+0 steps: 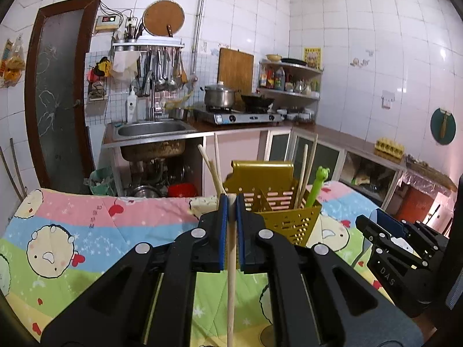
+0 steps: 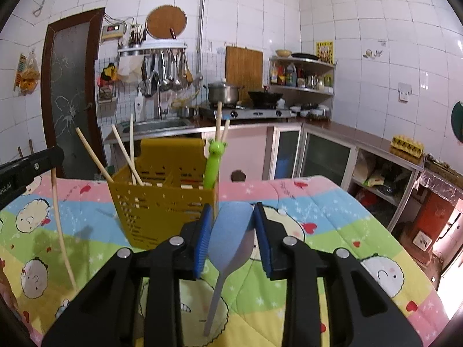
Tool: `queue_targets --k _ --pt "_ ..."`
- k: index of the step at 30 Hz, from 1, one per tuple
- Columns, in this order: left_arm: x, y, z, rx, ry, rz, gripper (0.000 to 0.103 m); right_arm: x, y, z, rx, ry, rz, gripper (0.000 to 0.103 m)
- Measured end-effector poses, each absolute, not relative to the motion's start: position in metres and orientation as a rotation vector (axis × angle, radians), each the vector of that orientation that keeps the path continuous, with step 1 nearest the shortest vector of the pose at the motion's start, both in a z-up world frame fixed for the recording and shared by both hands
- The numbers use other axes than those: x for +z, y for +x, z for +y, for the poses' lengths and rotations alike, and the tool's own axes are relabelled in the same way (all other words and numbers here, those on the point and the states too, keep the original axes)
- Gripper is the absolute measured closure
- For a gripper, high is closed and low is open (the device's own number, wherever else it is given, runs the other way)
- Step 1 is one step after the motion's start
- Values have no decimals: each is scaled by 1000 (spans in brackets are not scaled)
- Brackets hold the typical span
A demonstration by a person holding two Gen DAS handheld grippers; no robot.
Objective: Organize utensils
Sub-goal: 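Carry the chopstick and blue spoon above the yellow holder with both grippers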
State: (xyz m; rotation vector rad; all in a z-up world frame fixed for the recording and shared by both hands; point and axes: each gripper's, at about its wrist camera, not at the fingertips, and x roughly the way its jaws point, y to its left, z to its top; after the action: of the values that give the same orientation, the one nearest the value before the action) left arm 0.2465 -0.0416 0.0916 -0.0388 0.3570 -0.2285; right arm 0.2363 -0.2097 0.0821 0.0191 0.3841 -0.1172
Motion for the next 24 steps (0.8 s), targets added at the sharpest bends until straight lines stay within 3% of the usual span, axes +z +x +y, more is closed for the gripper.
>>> queue_targets --k 24 --pt "113 253 -26 -285 -98 277 98 108 239 -213 -70 3 292 74"
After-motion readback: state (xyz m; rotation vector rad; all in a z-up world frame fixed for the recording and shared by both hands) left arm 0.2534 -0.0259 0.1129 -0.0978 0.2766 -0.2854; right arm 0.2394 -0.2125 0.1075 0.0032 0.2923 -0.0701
